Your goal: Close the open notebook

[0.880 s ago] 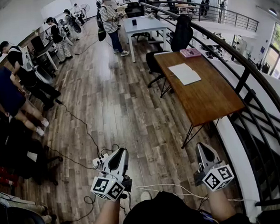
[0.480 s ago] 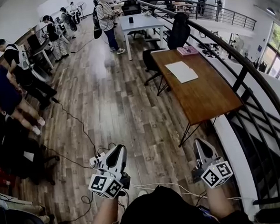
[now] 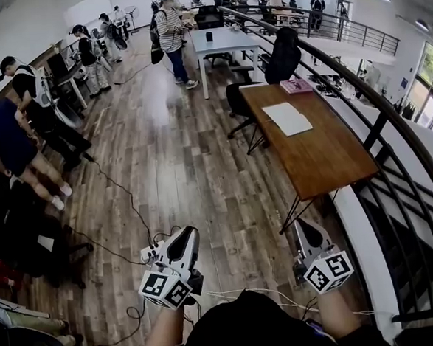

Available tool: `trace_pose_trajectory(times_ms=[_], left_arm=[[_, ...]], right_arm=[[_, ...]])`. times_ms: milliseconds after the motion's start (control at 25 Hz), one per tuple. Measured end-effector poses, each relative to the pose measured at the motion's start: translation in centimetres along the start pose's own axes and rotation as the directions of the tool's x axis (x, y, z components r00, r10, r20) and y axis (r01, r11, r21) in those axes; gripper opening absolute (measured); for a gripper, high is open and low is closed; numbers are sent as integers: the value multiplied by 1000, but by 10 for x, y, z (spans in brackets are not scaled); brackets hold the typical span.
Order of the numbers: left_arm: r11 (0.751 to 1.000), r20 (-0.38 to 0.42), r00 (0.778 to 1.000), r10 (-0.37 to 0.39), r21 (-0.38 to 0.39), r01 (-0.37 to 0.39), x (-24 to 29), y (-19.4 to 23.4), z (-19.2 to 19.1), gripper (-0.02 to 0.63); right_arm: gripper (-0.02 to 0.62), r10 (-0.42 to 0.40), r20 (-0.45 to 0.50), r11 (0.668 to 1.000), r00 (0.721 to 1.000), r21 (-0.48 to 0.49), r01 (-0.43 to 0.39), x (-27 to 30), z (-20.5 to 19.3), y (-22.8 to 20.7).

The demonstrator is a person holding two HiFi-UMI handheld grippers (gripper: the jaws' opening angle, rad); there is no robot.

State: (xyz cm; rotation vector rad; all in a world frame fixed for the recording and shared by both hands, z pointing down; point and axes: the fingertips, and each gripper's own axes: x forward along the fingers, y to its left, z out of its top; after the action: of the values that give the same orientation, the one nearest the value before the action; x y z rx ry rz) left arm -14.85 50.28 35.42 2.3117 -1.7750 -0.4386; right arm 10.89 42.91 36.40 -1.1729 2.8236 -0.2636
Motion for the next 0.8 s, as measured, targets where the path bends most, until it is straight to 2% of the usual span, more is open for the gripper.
trace_pose_trajectory(times_ms=[160, 280, 320, 400, 440, 600, 800], left_arm=[[999, 3, 1000, 0, 47, 0, -5, 8, 7, 54], [998, 3, 1000, -24, 54, 24, -7, 11, 11, 88], [998, 4, 999, -37, 48, 37, -6, 12, 12, 122], [997, -1, 998, -58, 56, 58, -6, 13, 11, 256], [996, -6, 998, -65, 66, 66, -5, 13, 9, 281], [991, -38, 994, -105, 80, 107, -1, 14, -2, 307], [992, -69, 991, -115, 36, 117, -7, 19, -14, 311]], right_arm=[[-5, 7, 22, 1000, 1000, -15, -7, 5, 4, 10], [38, -8, 60, 1000, 998, -11, 9, 5, 11, 16], [69, -12, 75, 1000, 997, -2, 12, 6, 13, 19], [220, -25, 102, 1000, 994, 11, 24, 7, 15, 24], [290, -38, 110, 999, 993, 11, 37, 6, 15, 25], [308, -88, 99, 996, 991, -11, 90, 1, 8, 28], [304, -135, 59, 991, 989, -2, 135, -12, 1, 30]])
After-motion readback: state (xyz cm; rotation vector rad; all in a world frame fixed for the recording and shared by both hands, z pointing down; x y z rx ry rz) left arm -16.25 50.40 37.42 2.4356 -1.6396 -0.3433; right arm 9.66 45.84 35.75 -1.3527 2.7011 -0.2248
